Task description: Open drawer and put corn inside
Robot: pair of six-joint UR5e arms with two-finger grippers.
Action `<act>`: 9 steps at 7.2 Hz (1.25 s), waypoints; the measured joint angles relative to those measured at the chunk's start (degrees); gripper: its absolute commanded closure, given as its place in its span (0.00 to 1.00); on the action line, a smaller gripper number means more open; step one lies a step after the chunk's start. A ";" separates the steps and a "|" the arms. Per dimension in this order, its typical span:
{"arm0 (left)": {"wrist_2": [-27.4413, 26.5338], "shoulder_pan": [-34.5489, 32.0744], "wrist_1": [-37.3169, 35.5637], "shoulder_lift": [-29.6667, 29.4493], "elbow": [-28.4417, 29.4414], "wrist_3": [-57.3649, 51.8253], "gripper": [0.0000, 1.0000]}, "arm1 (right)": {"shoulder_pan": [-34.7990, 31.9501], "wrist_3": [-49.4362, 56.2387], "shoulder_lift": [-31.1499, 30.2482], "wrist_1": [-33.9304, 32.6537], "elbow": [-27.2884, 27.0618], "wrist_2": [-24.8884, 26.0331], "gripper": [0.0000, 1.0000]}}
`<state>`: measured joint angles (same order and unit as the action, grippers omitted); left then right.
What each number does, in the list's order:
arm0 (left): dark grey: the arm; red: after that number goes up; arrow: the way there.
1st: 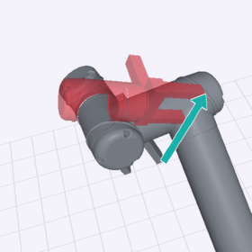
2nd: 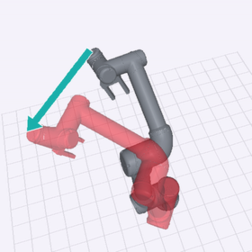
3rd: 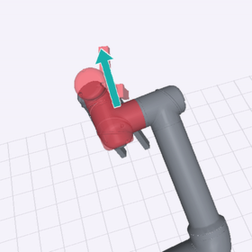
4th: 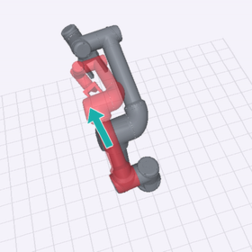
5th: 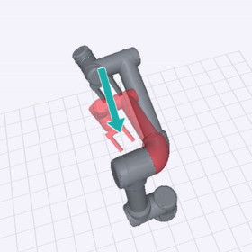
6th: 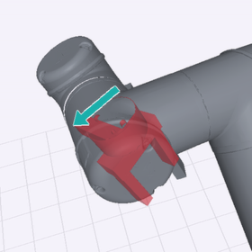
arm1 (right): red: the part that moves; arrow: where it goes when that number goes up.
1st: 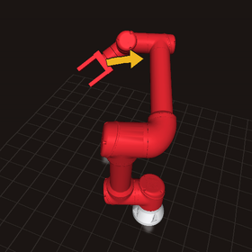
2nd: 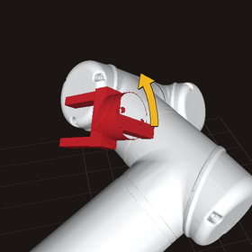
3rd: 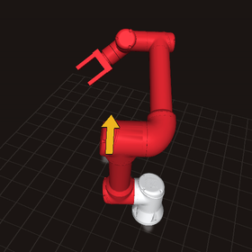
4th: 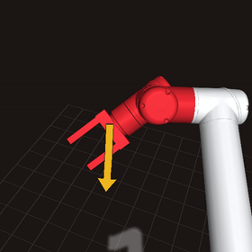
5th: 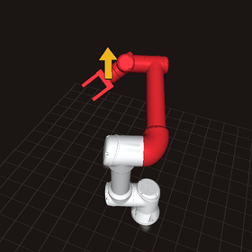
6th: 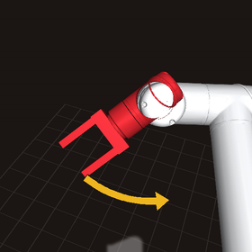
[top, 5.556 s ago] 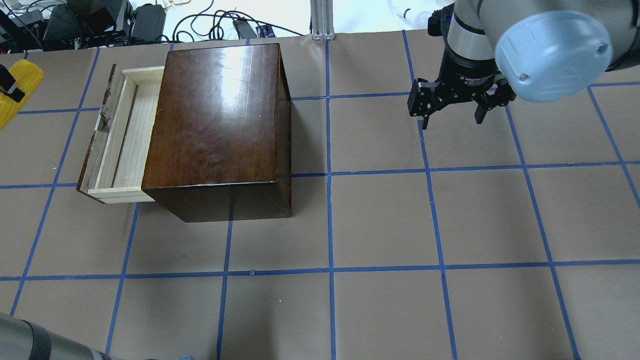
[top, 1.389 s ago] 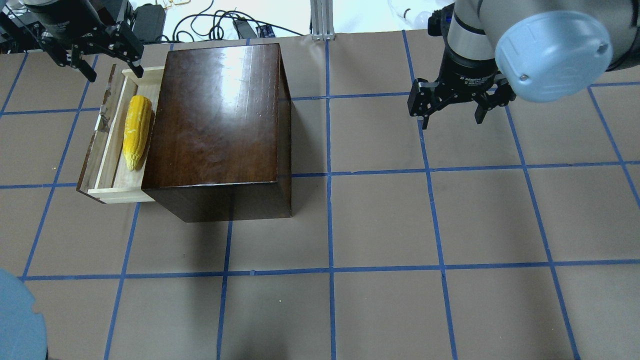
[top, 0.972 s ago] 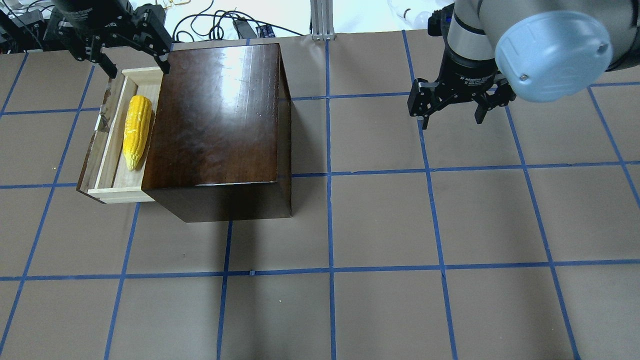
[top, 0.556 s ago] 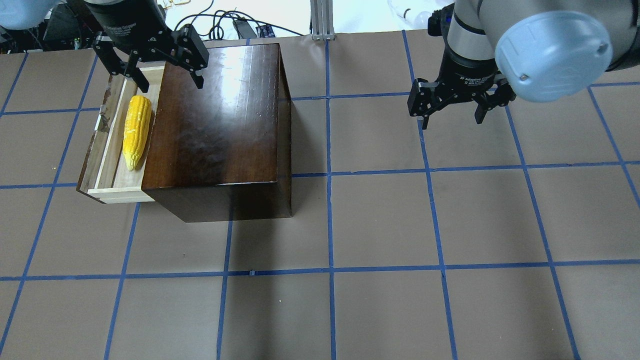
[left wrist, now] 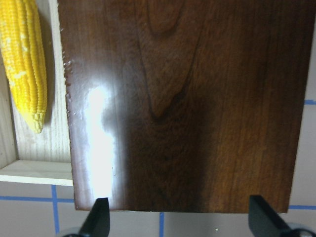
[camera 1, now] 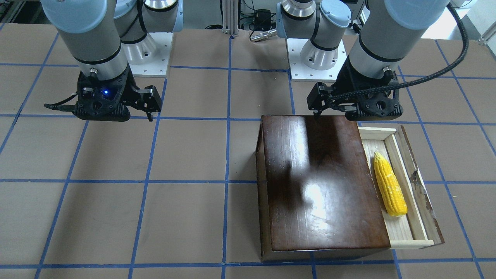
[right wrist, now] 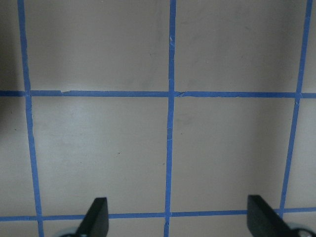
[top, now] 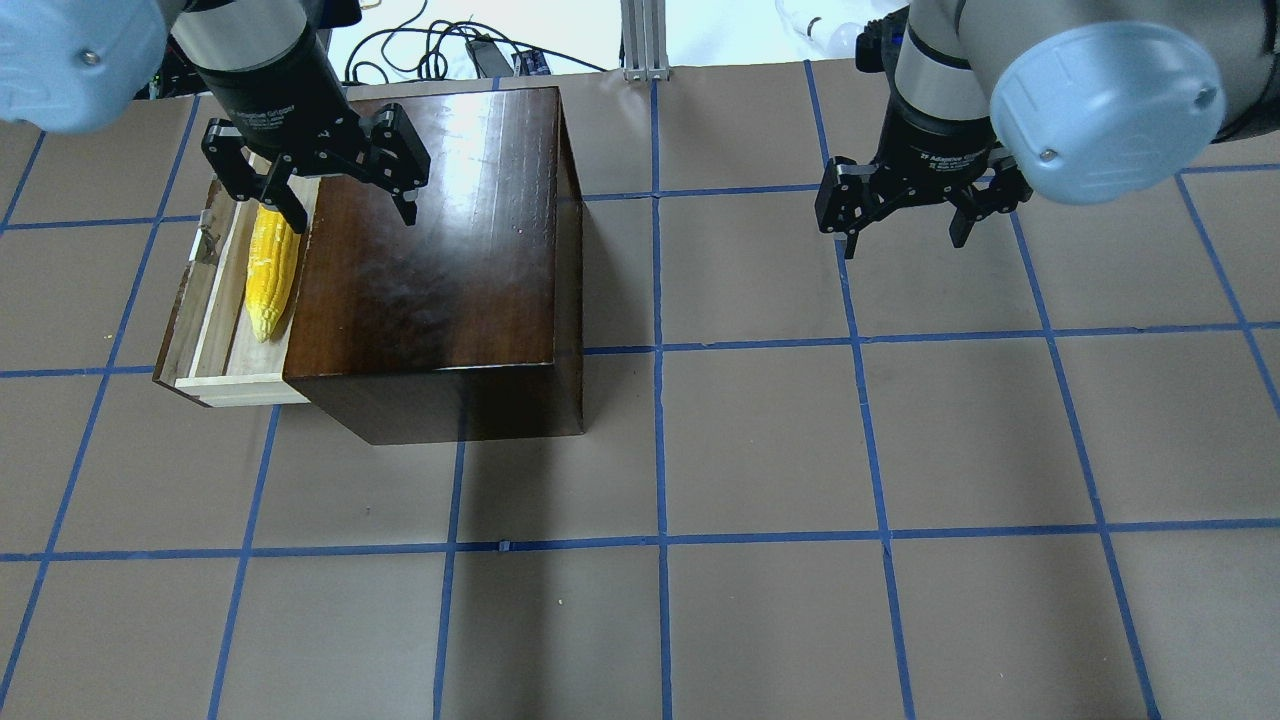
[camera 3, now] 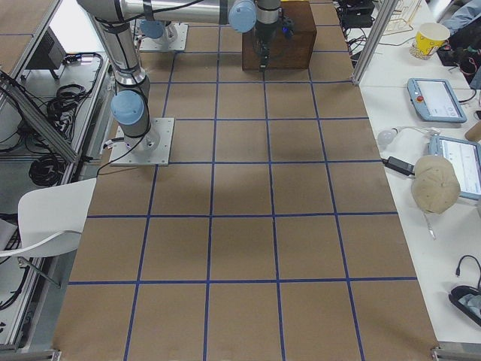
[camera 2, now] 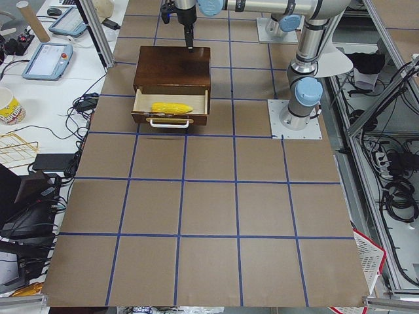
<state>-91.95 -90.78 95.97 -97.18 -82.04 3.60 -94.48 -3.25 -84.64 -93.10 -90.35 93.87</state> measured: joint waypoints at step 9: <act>-0.52 -0.10 -2.86 -0.12 -1.47 -0.18 0.00 | 0.00 0.00 0.00 -0.01 0.00 0.00 0.00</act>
<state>-92.47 -90.87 93.11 -97.30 -83.52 3.42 -94.48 -3.25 -84.64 -93.11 -90.35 93.87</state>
